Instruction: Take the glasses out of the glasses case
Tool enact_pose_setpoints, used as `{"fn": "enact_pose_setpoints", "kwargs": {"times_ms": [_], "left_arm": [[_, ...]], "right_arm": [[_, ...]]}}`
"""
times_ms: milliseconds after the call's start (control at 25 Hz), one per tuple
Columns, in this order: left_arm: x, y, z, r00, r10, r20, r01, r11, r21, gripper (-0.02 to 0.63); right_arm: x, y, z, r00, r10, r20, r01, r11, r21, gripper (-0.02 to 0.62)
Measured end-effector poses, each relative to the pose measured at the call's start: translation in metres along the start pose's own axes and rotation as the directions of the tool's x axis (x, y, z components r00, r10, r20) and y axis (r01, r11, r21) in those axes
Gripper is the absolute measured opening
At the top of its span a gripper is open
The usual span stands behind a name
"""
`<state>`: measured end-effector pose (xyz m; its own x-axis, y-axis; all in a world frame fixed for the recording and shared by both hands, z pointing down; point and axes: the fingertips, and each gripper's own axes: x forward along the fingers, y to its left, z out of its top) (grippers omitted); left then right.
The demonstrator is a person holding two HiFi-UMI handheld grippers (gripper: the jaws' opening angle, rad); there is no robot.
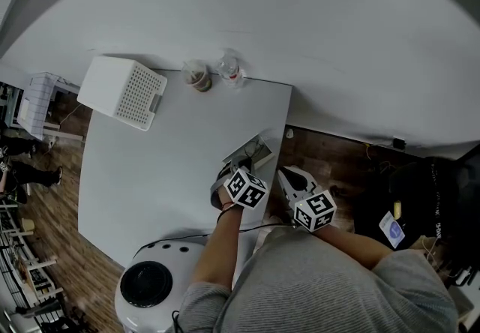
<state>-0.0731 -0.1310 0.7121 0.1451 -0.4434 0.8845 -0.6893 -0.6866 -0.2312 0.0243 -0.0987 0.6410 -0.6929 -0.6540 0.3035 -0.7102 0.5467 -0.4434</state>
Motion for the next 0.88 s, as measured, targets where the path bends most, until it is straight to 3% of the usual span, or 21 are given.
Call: {"fn": "enact_pose_setpoints", "kwargs": {"times_ms": [280,480,720,880], "left_arm": [[-0.025,0.013,0.017,0.992,0.025,0.125,-0.011,0.993,-0.116,0.025],[-0.05,0.02,0.028,0.97,0.054,0.238,-0.003,0.978,-0.208,0.025],[-0.085,0.038,0.038,0.92,0.105,0.377,0.043,0.93,-0.364,0.025],[-0.119,0.056,0.045,0.864,0.182,0.47,0.038,0.907,-0.42,0.025]], "right_arm": [[0.007,0.004,0.009,1.0,0.0,0.01,0.0,1.0,-0.019,0.015],[0.011,0.006,0.023,0.999,-0.002,0.032,0.003,1.0,-0.031,0.015],[0.021,0.014,0.047,0.998,0.022,0.063,-0.016,0.996,-0.083,0.015],[0.028,0.028,0.061,0.995,0.056,0.08,-0.047,0.992,-0.116,0.015]]}}
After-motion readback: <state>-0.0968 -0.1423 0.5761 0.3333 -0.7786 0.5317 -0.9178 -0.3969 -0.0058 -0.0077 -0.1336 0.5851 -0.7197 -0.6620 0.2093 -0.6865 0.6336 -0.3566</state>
